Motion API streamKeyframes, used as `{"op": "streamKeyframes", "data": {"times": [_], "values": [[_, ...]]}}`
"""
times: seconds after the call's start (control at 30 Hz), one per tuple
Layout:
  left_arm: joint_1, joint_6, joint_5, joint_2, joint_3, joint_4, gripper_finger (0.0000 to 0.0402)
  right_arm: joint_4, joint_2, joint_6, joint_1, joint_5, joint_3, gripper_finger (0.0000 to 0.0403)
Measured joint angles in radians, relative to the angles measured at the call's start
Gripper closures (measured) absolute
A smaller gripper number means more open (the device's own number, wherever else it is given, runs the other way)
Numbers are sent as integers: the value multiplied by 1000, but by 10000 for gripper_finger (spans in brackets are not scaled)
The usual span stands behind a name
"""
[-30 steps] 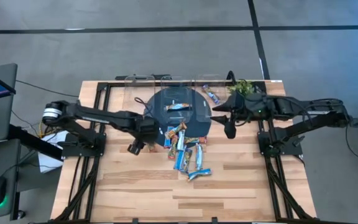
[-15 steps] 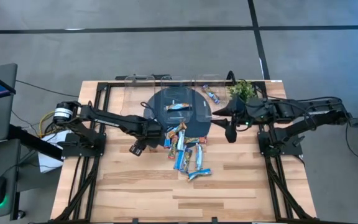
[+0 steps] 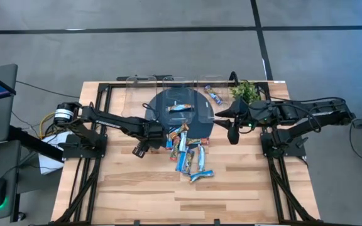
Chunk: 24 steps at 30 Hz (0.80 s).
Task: Pick and place Granola Bars by type
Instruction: Put the red granola bar into the left transparent bin
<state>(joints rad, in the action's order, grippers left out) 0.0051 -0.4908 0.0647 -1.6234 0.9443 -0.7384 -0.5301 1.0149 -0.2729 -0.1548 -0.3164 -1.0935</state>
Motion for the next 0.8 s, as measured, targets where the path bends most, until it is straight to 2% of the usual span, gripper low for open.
{"op": "streamKeyframes", "data": {"times": [0.23, 0.47, 0.8], "values": [[4, -22, 1, 0, 0, -5, 203, 0, 0, 0, -2, 0, 0, 270], [10, -47, -4, -52, -2, -12, 203, 0, 0, -16, -2, 0, 0, 275], [8, -12, 51, -82, 1, -27, 204, 5, 0, -17, -2, 1, 1, 276]]}}
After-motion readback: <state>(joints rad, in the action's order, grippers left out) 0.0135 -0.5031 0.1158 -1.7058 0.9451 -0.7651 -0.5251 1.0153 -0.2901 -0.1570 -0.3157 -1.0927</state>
